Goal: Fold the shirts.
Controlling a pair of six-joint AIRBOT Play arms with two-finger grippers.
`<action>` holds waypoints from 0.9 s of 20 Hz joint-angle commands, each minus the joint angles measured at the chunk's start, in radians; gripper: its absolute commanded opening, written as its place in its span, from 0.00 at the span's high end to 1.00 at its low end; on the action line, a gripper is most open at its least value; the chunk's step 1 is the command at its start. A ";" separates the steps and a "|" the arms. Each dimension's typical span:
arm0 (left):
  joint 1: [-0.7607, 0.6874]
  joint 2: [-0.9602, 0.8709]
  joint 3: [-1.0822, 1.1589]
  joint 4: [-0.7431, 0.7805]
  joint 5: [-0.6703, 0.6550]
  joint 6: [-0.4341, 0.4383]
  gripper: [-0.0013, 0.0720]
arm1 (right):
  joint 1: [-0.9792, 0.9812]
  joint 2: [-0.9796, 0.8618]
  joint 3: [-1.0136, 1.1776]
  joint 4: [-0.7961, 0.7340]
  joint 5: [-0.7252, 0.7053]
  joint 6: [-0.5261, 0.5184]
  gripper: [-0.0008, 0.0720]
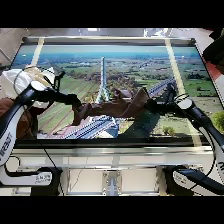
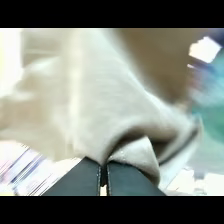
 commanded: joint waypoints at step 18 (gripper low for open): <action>0.435 0.761 0.399 -0.086 -0.108 -0.230 0.97 | -0.001 0.446 0.733 -0.316 0.513 0.105 0.98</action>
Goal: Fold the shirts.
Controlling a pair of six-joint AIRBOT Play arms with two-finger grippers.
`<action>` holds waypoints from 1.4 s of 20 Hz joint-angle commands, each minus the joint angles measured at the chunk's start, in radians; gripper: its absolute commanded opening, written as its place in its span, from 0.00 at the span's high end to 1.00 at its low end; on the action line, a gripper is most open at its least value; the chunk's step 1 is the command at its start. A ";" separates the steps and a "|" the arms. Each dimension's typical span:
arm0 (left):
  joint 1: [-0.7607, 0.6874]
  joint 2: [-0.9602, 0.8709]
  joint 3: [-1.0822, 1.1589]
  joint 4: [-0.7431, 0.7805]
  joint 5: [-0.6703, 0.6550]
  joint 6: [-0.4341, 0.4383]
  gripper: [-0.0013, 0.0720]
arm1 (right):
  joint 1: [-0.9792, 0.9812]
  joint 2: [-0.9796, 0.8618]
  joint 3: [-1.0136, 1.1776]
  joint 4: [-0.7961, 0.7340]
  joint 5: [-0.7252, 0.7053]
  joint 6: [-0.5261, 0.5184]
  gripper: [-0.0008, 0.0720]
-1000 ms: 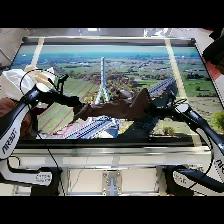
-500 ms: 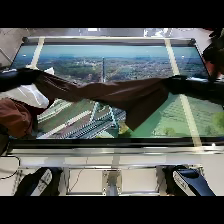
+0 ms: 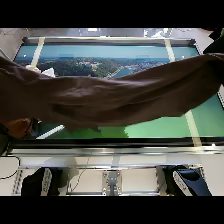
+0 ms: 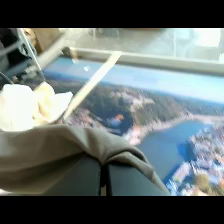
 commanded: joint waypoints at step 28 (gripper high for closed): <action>-0.012 -0.523 -0.315 0.175 0.074 -0.043 0.13 | -0.277 -0.561 -0.082 -0.178 -0.099 -0.071 0.38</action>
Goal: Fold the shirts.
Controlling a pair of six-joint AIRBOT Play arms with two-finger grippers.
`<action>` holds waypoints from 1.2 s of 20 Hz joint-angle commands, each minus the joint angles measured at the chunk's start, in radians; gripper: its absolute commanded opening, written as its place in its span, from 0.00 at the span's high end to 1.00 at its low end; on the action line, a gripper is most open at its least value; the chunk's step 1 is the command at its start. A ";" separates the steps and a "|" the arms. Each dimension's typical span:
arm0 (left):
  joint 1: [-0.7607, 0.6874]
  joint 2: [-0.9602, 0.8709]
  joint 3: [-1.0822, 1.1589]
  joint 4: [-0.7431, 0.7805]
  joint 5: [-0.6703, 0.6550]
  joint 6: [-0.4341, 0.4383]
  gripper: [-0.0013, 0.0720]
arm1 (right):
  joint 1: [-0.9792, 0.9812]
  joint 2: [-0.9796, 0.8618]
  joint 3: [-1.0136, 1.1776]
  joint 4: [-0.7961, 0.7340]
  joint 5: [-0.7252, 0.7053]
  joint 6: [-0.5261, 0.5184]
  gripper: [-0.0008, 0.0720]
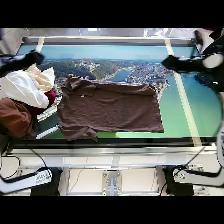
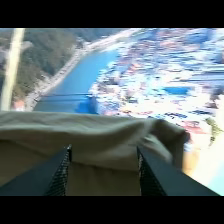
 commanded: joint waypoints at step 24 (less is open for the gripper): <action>0.048 0.043 -0.942 -0.438 0.013 0.114 0.93 | -0.184 0.604 -0.950 0.146 0.138 0.116 0.37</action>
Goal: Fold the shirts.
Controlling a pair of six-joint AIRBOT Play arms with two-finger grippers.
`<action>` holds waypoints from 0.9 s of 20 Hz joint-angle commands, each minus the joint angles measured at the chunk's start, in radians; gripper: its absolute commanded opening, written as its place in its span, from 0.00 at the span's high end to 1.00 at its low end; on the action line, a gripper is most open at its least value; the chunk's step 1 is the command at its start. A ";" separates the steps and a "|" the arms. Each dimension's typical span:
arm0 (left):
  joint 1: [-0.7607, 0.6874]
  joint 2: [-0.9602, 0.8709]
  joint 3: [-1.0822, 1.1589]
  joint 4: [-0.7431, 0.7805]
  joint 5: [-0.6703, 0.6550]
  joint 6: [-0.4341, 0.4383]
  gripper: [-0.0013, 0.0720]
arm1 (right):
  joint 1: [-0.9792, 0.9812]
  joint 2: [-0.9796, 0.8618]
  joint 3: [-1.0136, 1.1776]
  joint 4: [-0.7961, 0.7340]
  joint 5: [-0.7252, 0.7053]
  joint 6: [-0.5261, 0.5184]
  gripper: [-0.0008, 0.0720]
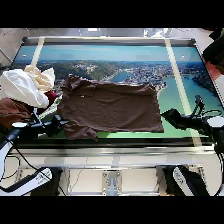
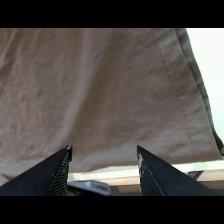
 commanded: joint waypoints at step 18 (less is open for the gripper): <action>-0.033 -0.022 0.003 -0.053 -0.016 0.029 0.97 | 0.000 -0.109 -0.392 0.299 -0.387 0.151 0.38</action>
